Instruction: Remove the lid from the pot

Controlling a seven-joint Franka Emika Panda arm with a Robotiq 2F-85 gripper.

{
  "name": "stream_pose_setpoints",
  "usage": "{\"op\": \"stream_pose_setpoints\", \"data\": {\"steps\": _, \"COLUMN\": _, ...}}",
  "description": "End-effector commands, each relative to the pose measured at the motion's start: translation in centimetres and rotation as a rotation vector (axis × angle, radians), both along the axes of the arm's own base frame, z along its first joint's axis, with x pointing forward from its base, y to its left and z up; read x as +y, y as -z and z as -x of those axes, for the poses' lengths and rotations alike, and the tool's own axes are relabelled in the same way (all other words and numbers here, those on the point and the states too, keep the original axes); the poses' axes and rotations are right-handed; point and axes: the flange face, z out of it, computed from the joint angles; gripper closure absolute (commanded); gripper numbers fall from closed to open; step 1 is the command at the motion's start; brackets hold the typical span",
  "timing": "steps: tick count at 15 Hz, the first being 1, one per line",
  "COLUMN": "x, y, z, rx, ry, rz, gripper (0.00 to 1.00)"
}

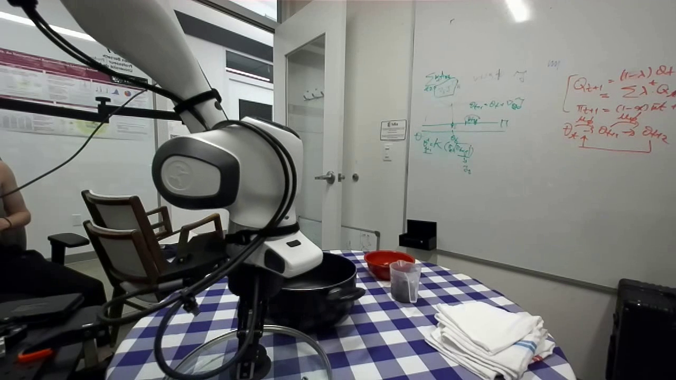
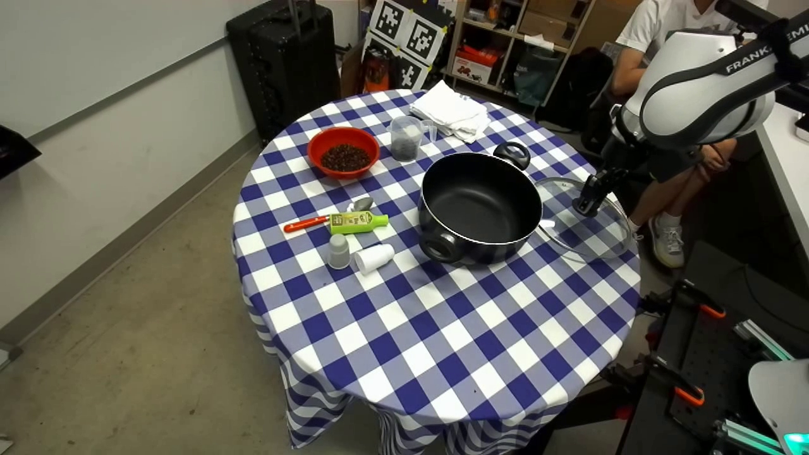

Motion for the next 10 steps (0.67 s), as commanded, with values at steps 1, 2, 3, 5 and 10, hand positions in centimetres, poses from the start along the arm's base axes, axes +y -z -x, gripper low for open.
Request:
{"op": "stream_pose_setpoints", "data": {"steps": 1, "x": -0.6, "y": -0.1, "z": -0.6, "rx": -0.013, "ry": 0.005, "rz": -0.007, "gripper": 0.75}}
{"op": "stream_pose_setpoints", "data": {"steps": 2, "x": -0.7, "y": 0.0, "z": -0.6, "rx": -0.009, "ry": 0.006, "rz": -0.005, "gripper": 0.75}}
{"op": "stream_pose_setpoints", "data": {"steps": 3, "x": -0.8, "y": 0.1, "z": -0.5, "rx": -0.007, "ry": 0.007, "rz": -0.005, "gripper": 0.75}}
{"op": "stream_pose_setpoints", "data": {"steps": 5, "x": -0.8, "y": 0.1, "z": -0.4, "rx": -0.004, "ry": 0.003, "rz": -0.014, "gripper": 0.27}}
{"op": "stream_pose_setpoints", "data": {"steps": 10, "x": -0.4, "y": 0.0, "z": -0.3, "rx": -0.009, "ry": -0.014, "rz": -0.015, "gripper": 0.22}}
